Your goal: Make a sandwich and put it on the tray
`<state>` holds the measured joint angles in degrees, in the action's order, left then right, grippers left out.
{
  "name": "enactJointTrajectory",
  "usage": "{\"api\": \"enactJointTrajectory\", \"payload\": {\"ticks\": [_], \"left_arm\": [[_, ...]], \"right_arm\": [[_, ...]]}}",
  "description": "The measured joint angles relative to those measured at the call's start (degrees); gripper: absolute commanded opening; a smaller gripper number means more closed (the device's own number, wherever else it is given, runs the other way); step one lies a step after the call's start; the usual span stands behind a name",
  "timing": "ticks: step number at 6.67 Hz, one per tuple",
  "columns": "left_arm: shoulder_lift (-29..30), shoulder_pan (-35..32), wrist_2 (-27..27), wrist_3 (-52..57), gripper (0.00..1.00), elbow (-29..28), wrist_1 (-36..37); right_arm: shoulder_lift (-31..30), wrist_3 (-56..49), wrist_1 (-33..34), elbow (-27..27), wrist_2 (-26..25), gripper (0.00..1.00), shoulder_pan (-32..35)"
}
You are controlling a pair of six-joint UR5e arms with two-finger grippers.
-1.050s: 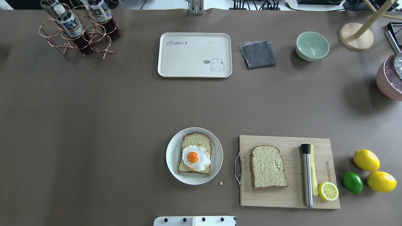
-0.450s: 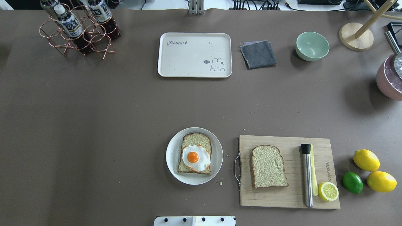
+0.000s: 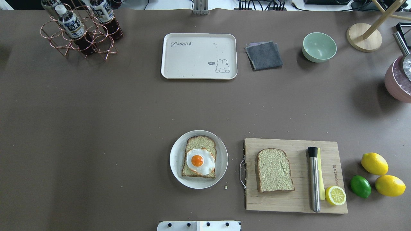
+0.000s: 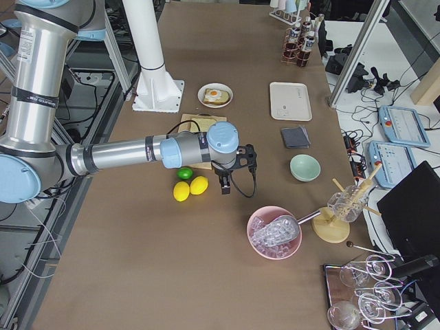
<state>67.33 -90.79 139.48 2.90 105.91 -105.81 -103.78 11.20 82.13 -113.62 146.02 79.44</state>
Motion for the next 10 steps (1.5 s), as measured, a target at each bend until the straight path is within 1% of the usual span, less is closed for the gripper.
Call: {"api": "enactJointTrajectory", "payload": {"ticks": [1,2,3,4,5,6,7,8,9,10], "left_arm": [[-0.01,0.00,0.00,0.00,0.98,0.00,-0.03],[-0.01,0.00,0.01,-0.01,0.98,0.00,-0.14],[0.01,0.03,0.00,-0.06,0.98,-0.01,-0.25],[0.08,0.06,0.00,-0.10,0.98,-0.11,-0.27],[0.12,0.08,0.00,-0.14,0.98,-0.20,-0.28],[0.15,0.09,-0.02,-0.16,0.98,-0.26,-0.26],[0.17,0.09,-0.06,-0.17,0.98,-0.34,-0.22],[0.17,0.09,-0.05,-0.17,0.98,-0.53,-0.25],[0.19,0.12,-0.04,-0.17,0.98,-0.76,-0.29],[0.26,0.15,-0.06,-0.16,0.98,-0.94,-0.31]], "right_arm": [[0.05,10.58,-7.07,-0.18,0.25,0.88,-5.10],[0.61,21.74,-13.74,-0.32,0.21,0.76,-10.95],[1.22,32.17,-20.87,-0.37,-0.24,0.83,-16.92],[1.44,40.42,-27.61,-0.30,-0.87,1.00,-21.77],[1.44,47.84,-33.49,-0.15,-2.98,1.00,-26.06],[1.56,52.86,-36.73,-0.22,-7.88,1.00,-30.95],[2.40,55.75,-38.05,-0.41,-13.63,0.99,-36.22],[4.29,59.15,-38.37,-0.48,-18.16,0.99,-40.99],[5.66,62.32,-38.29,-0.43,-22.80,0.95,-45.20],[6.36,63.90,-38.13,-0.28,-27.89,0.85,-48.75]]}}
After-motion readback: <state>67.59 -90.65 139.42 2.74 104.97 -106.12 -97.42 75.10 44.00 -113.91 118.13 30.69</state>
